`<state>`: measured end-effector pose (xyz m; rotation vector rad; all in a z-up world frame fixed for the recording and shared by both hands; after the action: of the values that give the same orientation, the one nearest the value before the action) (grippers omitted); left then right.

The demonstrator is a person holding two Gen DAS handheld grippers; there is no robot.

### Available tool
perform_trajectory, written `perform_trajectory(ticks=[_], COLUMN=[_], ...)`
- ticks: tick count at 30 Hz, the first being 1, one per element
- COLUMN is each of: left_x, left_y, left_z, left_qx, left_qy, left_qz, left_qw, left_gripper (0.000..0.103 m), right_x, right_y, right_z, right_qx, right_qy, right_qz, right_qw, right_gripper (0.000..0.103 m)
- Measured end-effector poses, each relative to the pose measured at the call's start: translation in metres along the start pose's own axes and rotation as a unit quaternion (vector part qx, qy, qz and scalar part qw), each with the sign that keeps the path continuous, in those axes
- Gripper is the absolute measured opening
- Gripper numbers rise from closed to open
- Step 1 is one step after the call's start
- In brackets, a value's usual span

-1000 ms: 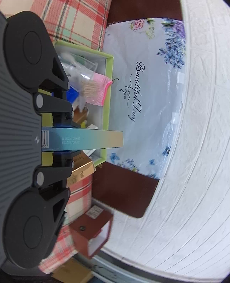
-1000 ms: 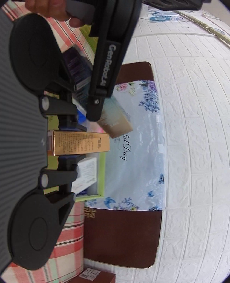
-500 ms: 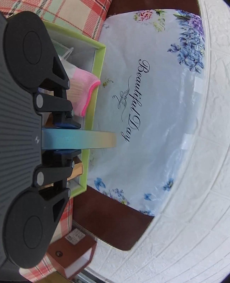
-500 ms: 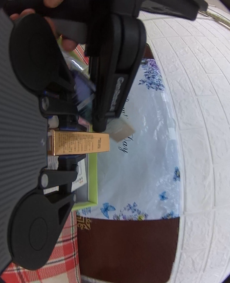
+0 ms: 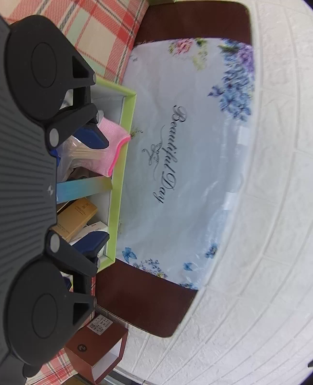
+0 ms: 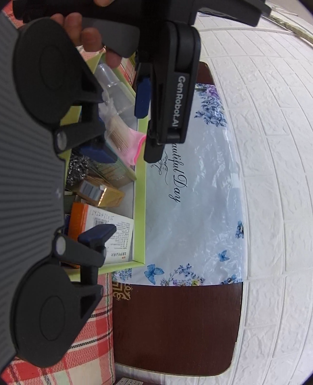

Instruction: Organize objects

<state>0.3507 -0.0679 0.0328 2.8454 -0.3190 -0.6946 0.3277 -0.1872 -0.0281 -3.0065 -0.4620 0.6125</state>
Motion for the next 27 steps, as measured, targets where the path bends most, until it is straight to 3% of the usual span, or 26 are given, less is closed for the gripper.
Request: perform_trajectory(ticks=[2, 3, 4, 9, 16, 21, 27], left_x=[-0.024, -0.037, -0.05, -0.107, -0.176, -0.194, -0.195], left_y=[0.001, 0.003, 0.005, 0.011, 0.002, -0.01, -0.022], left_z=[-0.003, -0.003, -0.001, 0.033, 0.088, 0.117, 0.126], left_qx=[0.008, 0.016, 0.028, 0.049, 0.078, 0.072, 0.081], left_qy=[0.019, 0.023, 0.023, -0.019, 0.009, 0.0, -0.02], left_qz=[-0.016, -0.024, -0.032, -0.039, -0.091, -0.128, -0.156], left_qw=[0.9997, 0.9993, 0.9988, 0.9978, 0.9927, 0.9892, 0.9841], left_gripper=[0.087, 0.091, 0.1, 0.103, 0.103, 0.103, 0.103], right_x=[-0.016, -0.027, -0.038, -0.101, -0.164, -0.183, -0.187], right_y=[-0.006, -0.009, -0.012, -0.026, -0.038, -0.042, -0.049], right_z=[-0.003, -0.005, -0.006, -0.003, 0.042, 0.084, 0.104], right_qx=[-0.004, -0.005, -0.005, -0.017, -0.01, 0.014, -0.022], right_qy=[0.005, 0.009, 0.015, 0.038, 0.002, -0.044, -0.071], right_qz=[-0.004, -0.002, 0.002, 0.018, 0.061, 0.089, 0.135], right_qw=[1.0, 1.0, 1.0, 0.999, 0.998, 0.995, 0.988], right_gripper=[0.075, 0.1, 0.103, 0.103, 0.103, 0.103, 0.103])
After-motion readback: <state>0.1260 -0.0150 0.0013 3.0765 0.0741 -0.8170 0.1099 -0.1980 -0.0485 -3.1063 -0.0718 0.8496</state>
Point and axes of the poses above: each gripper's, at about its wrist camera, not at the fingertips, and x roughly the way its jaws point, y to its right, z to its underside, the point moved 10 cm from there along x, roughly the way its jaws point, and after that the axes turned 2 degrees about -y, right-handed, at the moved point
